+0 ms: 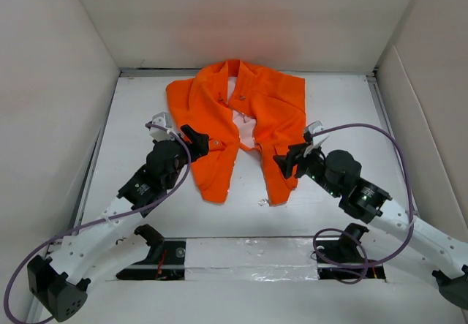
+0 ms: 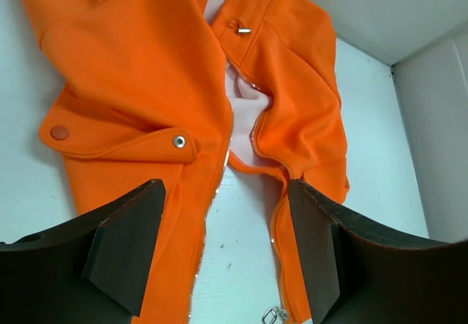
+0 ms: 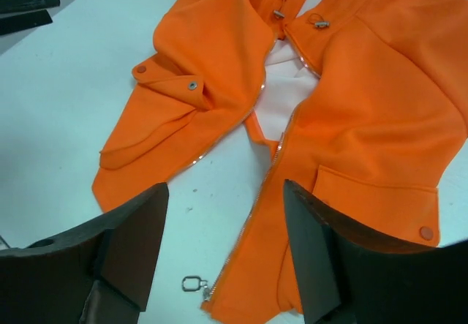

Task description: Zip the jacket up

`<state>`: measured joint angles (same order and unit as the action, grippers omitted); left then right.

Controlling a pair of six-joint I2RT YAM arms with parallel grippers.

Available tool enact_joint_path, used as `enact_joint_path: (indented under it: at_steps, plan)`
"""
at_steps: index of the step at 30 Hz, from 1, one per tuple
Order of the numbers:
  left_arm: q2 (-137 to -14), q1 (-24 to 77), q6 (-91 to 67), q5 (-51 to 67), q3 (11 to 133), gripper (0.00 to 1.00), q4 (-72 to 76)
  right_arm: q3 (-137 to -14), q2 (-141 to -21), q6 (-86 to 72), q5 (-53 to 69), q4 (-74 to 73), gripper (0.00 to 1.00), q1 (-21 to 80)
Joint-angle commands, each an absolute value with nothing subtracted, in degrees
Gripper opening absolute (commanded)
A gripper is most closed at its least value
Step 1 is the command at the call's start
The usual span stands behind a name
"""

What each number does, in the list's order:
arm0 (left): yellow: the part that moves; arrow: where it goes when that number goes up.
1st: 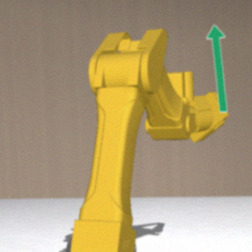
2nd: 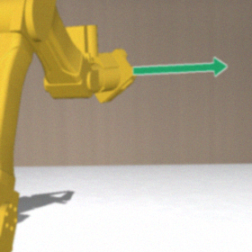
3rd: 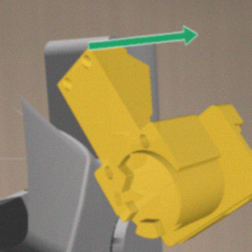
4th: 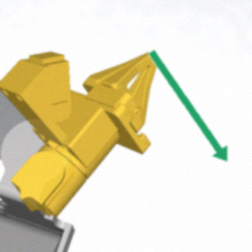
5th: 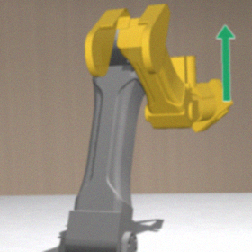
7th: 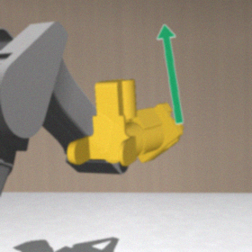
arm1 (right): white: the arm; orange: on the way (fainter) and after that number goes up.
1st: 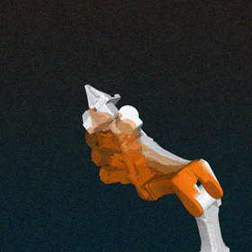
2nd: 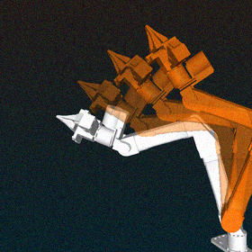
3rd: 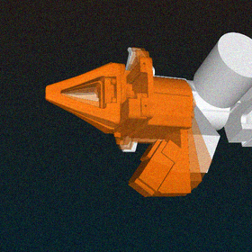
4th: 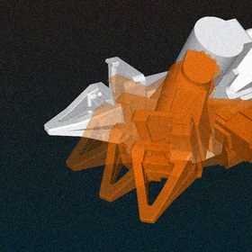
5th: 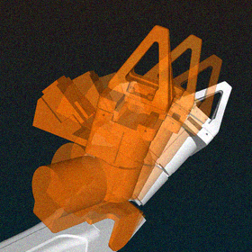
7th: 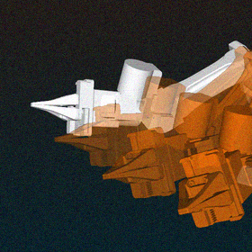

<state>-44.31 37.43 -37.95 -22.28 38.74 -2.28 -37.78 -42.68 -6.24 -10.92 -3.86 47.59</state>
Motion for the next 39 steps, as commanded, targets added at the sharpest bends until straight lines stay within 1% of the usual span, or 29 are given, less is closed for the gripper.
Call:
enact_joint_path:
  at_steps: [1, 2, 3, 4, 5, 6, 7, 8, 10, 11, 14, 16, 18, 19, 20, 21, 23, 24, 26, 29, 32, 39]
  plan:
    - [-44.21, 37.53, -36.83, -19.69, 37.88, 0.65, -1.93, -38.94, -41.49, -6.5, -10.55, -2.81, 0.64, 47.29]
    - [-44.38, 37.53, -36.83, -19.43, 37.71, 0.63, -2.54, -38.94, -41.66, -6.5, -10.29, -2.99, 0.57, 47.29]
    - [-44.56, 37.53, -36.91, -19.34, 37.53, 0.61, -3.42, -38.94, -41.75, -6.42, -10.11, -3.42, 0.34, 47.29]
    - [-44.73, 37.53, -36.74, -18.9, 36.75, 0.58, -3.6, -38.94, -41.92, -6.42, -9.93, -3.51, 0.22, 47.29]
    - [-44.65, 37.53, -36.74, -18.72, 36.3, 0.47, -3.78, -38.85, -42.53, -6.5, -9.32, -3.6, 0.12, 47.29]
    - [-44.74, 37.53, -36.74, -18.55, 35.25, 0.42, -3.95, -38.59, -43.58, -6.59, -8.1, -3.34, 0.0, 47.29]
    - [-44.74, 37.53, -36.91, -18.37, 34.72, 0.38, -4.04, -38.32, -43.59, -6.59, -8.09, -2.82, 0.0, 47.29]
    - [-44.74, 37.53, -37.35, -17.85, 34.28, 0.26, -4.13, -38.06, -45.33, -6.68, -5.65, -2.29, 0.0, 47.29]
    - [-45.17, 37.53, -38.14, -17.49, 33.05, 0.17, -4.83, -37.01, -47.89, -7.38, -3.0, 0.69, 0.0, 48.33]
    - [-45.44, 37.53, -38.93, -17.32, 32.79, 0.09, -5.09, -36.74, -51.03, -7.9, -1.42, 2.01, 0.0, 48.95]
    - [-46.14, 37.53, -40.6, -17.57, 32.08, 0.01, -7.38, -37.0, -57.11, -10.1, -1.49, 5.7, 0.0, 52.9]
    - [-46.06, 39.19, -41.65, -18.54, 31.47, 0.01, -9.49, -38.05, -64.14, -12.11, -2.28, 7.99, 0.0, 56.14]
    - [-46.05, 39.2, -42.8, -18.11, 30.33, 0.07, -10.37, -38.93, -69.06, -13.18, -3.07, 10.53, 0.0, 57.91]
    - [-46.14, 39.2, -43.15, -17.76, 30.06, 0.1, -10.89, -39.54, -73.78, -13.88, -3.25, 10.98, 0.04, 58.62]
    - [-46.23, 39.2, -43.85, -17.06, 29.45, 0.16, -11.07, -40.68, -76.09, -14.15, -3.43, 11.33, 0.1, 59.58]
    - [-46.23, 39.2, -43.94, -16.44, 28.92, 0.2, -10.73, -40.95, -78.46, -14.32, -3.25, 13.25, 0.24, 59.59]
    - [-46.23, 39.2, -44.12, -15.21, 27.52, 0.27, -10.2, -41.83, -84.62, -15.11, -2.55, 14.93, 0.38, 60.29]
    - [-46.32, 39.2, -44.12, -14.94, 27.07, 0.27, -9.76, -41.92, -86.38, -15.55, -2.55, 16.68, 0.48, 60.82]
    - [-46.84, 39.72, -44.12, -14.15, 26.02, 0.28, -9.41, -42.19, -91.02, -16.7, -2.9, 18.27, 0.54, 60.82]
    - [-47.37, 39.73, -44.03, -11.44, 23.57, 0.29, -5.9, -42.89, -95.78, -17.23, -4.3, 21.26, 0.56, 60.82]
    - [-47.99, 39.73, -43.77, -9.32, 21.98, 0.29, -2.38, -43.77, -98.08, -17.49, -6.67, 23.55, 0.56, 60.82]
    - [-48.61, 39.73, -42.63, -9.05, 20.48, 0.29, -0.44, -46.75, -102.74, -20.3, -11.77, 24.88, 0.56, 60.82]
